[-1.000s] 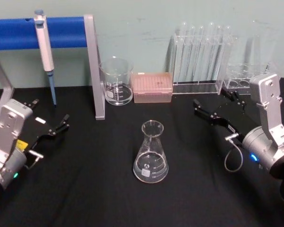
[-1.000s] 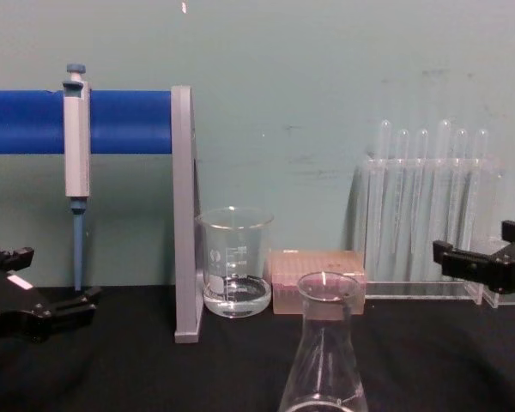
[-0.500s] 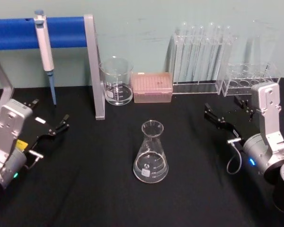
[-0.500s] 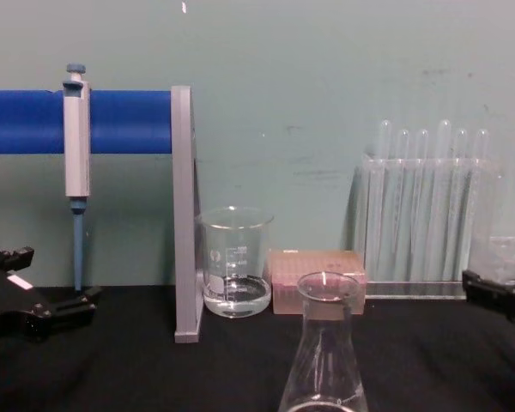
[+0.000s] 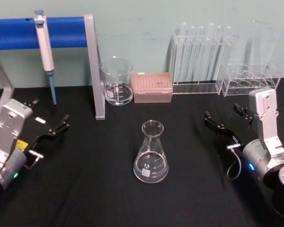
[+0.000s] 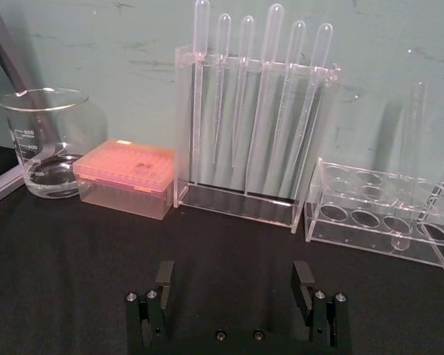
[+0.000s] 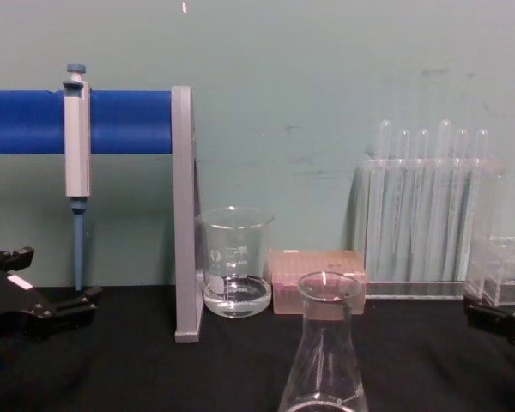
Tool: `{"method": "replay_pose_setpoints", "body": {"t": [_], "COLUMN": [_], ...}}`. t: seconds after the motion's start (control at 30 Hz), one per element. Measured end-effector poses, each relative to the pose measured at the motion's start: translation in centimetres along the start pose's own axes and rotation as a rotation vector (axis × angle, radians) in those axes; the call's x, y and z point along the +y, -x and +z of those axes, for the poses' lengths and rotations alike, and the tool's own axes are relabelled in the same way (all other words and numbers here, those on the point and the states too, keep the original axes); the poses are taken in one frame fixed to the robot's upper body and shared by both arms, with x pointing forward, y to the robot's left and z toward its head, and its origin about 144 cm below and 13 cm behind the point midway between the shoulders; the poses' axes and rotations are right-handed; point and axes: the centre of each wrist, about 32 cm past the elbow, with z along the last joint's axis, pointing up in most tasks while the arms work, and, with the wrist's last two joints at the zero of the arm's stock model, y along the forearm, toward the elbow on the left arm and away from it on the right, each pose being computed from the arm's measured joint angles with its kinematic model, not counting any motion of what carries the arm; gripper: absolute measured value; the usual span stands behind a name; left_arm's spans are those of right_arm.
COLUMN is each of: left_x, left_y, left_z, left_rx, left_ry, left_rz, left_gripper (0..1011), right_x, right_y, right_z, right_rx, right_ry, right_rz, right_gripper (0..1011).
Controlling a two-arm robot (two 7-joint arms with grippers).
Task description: Grasp the erlenmeyer flask with one hand, shake it three times, then place it back.
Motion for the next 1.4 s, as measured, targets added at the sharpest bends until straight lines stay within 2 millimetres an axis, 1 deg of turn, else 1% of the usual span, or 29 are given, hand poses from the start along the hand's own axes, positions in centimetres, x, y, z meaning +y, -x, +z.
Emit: {"method": "replay_pose_setpoints", "body": {"t": [1.4], "left_x": [0.0], "left_y": [0.0], "left_z": [0.0], "left_rx": [0.0], "left_ry": [0.0], "left_rz": [0.0], "left_gripper": [1001], "right_x": [0.02], "right_y": [0.04], "right_z": [0.0], "right_rx": [-0.002], "right_ry": [-0.002], "right_rz": [0.0], "right_gripper": [1003]}}
